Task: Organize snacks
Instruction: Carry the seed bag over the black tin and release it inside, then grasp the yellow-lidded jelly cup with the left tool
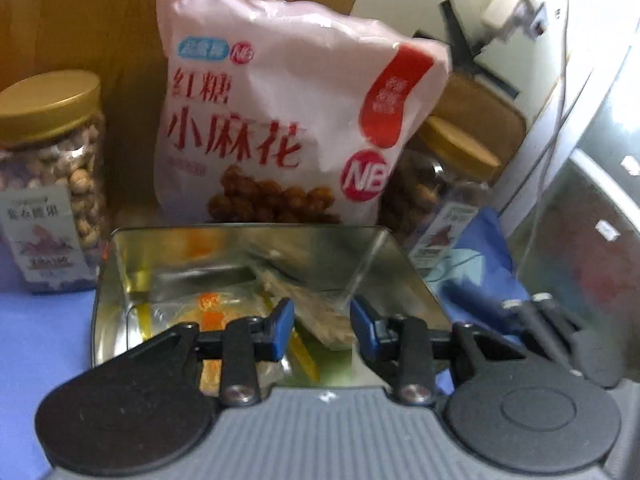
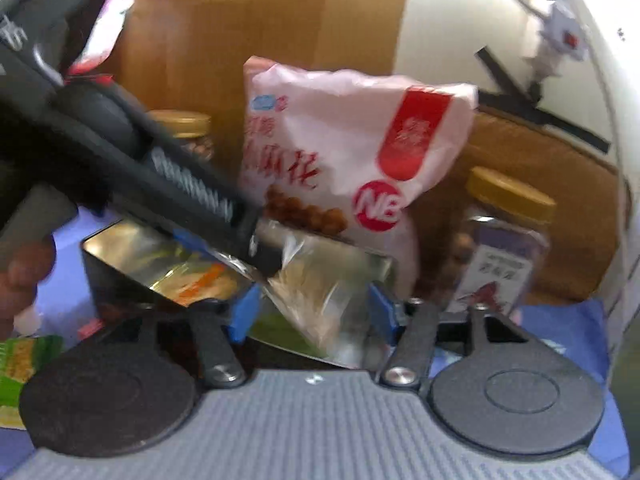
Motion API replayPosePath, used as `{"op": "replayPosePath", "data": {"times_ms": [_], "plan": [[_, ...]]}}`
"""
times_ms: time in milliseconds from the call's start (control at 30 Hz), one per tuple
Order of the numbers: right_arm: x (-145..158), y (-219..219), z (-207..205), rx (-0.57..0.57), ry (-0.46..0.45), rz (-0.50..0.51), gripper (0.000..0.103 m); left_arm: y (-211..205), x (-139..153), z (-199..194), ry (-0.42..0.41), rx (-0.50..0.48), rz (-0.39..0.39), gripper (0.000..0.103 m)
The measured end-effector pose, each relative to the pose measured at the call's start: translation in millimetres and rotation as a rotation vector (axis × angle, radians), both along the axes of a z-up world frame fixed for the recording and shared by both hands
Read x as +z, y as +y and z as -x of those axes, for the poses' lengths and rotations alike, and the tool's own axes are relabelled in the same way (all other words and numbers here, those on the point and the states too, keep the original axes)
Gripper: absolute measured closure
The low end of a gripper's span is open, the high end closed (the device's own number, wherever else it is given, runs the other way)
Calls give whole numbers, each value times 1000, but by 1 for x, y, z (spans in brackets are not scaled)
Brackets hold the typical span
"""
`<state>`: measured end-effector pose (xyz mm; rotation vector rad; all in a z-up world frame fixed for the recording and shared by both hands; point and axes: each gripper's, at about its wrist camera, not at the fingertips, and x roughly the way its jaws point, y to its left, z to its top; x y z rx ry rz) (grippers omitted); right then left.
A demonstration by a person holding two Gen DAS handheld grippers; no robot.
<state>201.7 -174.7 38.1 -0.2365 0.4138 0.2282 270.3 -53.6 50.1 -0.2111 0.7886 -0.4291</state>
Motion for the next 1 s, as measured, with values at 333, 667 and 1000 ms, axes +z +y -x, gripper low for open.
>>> {"op": "replayPosePath", "data": {"times_ms": [333,667,1000], "plan": [[3,-16,46,24,-33,-157,28,50,36,63,-125,-17,62,68],[-20,29,66,225,182,-261,37,161,4,137,-75,229,114,68],[-29,110,58,355,244,-181,41,192,-35,138,35,278,209,68]]}}
